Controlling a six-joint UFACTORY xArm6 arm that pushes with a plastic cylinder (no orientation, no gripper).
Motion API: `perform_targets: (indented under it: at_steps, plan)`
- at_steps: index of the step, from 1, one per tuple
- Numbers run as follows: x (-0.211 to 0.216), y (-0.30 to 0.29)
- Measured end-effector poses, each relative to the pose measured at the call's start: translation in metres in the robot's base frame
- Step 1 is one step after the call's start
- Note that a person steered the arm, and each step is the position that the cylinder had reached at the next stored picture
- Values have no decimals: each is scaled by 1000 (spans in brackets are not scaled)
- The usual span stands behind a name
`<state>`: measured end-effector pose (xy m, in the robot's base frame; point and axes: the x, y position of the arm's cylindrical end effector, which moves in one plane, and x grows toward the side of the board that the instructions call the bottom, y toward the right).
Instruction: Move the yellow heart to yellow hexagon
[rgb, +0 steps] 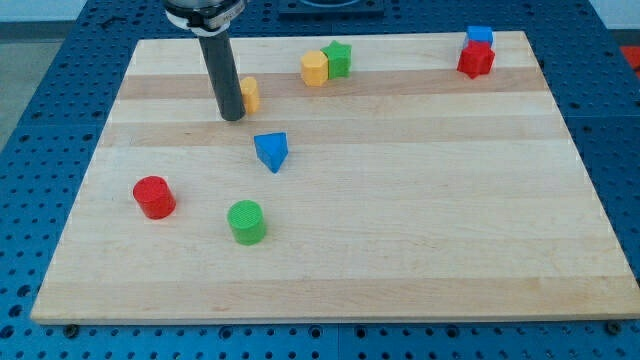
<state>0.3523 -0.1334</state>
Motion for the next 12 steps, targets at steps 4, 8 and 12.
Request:
perform_targets:
  at_steps: [4,8,12]
  plan:
    - [11,-9]
    - [-22,-10]
    - [-69,57]
